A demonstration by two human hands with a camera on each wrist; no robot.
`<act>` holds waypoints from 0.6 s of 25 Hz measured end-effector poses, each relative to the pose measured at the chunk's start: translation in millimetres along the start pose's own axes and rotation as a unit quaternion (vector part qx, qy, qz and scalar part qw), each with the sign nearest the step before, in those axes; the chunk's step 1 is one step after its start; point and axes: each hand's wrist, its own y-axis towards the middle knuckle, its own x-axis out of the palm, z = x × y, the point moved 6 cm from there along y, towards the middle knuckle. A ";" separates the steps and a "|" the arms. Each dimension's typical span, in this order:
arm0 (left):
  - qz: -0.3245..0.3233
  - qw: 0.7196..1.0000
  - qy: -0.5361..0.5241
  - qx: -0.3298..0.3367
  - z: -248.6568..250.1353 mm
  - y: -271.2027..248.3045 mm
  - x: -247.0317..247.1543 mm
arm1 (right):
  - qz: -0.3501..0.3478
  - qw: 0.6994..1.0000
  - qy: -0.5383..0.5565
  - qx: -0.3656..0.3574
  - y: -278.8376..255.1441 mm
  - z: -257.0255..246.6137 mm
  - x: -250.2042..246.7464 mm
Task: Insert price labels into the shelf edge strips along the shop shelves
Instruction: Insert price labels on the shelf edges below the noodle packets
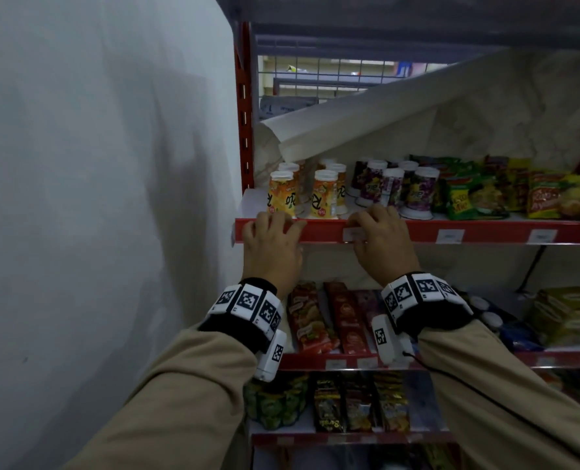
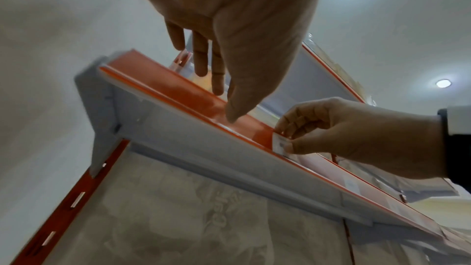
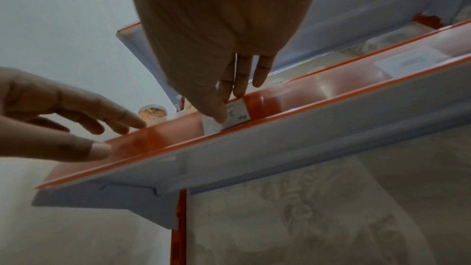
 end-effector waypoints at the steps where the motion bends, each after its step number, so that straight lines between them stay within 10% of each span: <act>1: -0.011 1.000 -0.007 0.018 10.2 3.9 2.6 | -0.002 1.000 -0.004 -0.011 0.5 3.2 -0.5; 15: 0.014 0.989 -0.131 0.070 41.2 9.8 15.2 | -0.027 0.998 0.010 -0.060 8.4 9.6 8.1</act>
